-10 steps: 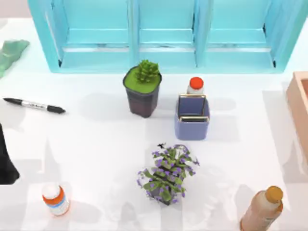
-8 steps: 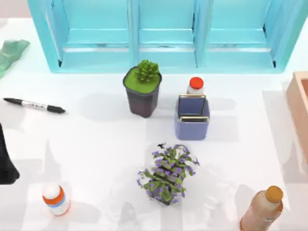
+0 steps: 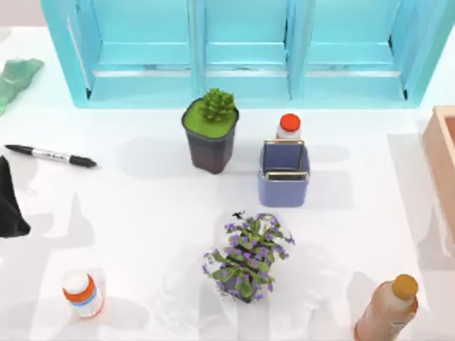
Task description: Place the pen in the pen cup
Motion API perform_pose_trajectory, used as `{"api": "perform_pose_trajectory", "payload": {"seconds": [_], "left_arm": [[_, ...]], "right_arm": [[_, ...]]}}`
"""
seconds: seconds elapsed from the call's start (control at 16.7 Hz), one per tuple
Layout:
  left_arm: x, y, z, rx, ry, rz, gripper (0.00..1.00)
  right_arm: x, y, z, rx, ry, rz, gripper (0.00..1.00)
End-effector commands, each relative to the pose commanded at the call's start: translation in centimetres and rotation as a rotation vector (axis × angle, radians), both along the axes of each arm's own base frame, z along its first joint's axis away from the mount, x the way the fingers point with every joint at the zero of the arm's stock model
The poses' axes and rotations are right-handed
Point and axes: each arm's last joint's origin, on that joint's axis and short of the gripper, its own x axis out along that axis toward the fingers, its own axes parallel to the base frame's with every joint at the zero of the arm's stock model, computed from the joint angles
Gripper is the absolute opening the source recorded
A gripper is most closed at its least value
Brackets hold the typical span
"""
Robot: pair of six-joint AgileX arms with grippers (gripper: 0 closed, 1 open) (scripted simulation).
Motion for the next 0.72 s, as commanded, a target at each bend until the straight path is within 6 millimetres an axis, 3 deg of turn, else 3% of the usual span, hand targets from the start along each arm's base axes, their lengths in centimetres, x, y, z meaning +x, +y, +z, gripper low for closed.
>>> {"api": "perform_pose_trajectory", "payload": {"seconds": [0.72], "left_arm": [[6.9,0.9,-1.0,-0.533,0.31,0.05,1.0]], "right_arm": [[0.0,0.0,0.0,0.0,0.0,0.0,1.0]]}}
